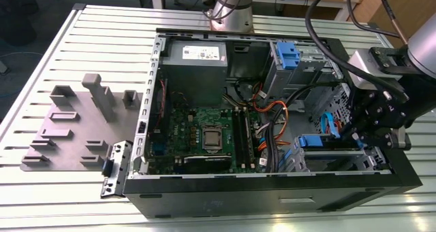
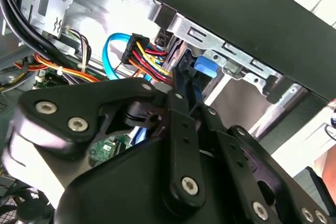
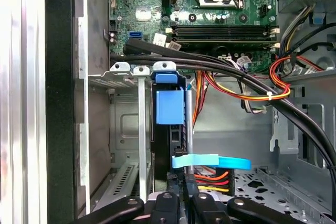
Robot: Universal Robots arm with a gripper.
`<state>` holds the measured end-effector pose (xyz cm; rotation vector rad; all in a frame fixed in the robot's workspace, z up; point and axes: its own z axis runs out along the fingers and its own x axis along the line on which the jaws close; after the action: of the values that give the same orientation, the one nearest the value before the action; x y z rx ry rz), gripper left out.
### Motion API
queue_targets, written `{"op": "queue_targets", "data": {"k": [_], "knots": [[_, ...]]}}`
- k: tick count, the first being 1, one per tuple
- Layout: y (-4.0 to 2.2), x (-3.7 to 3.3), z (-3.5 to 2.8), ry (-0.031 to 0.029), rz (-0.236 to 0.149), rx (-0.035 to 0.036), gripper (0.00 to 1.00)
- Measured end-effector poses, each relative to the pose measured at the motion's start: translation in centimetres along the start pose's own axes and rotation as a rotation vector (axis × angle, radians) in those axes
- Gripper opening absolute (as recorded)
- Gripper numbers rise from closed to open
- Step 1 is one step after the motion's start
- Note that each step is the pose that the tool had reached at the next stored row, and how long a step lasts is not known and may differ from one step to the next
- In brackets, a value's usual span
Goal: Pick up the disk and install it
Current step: 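Insert the second disk wire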
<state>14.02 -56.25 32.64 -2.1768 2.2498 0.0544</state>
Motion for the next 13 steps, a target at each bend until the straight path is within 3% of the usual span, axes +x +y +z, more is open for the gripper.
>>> {"op": "queue_targets", "data": {"k": [5,10,13], "knots": [[0.00,0.01,-0.26,0.0024,0.000,0.0001,0.23],[0.04,-0.06,-2.23,0.0019,0.000,0.0001,0.23],[0.08,-0.07,-2.55,0.0015,0.000,0.0001,0.23]]}}
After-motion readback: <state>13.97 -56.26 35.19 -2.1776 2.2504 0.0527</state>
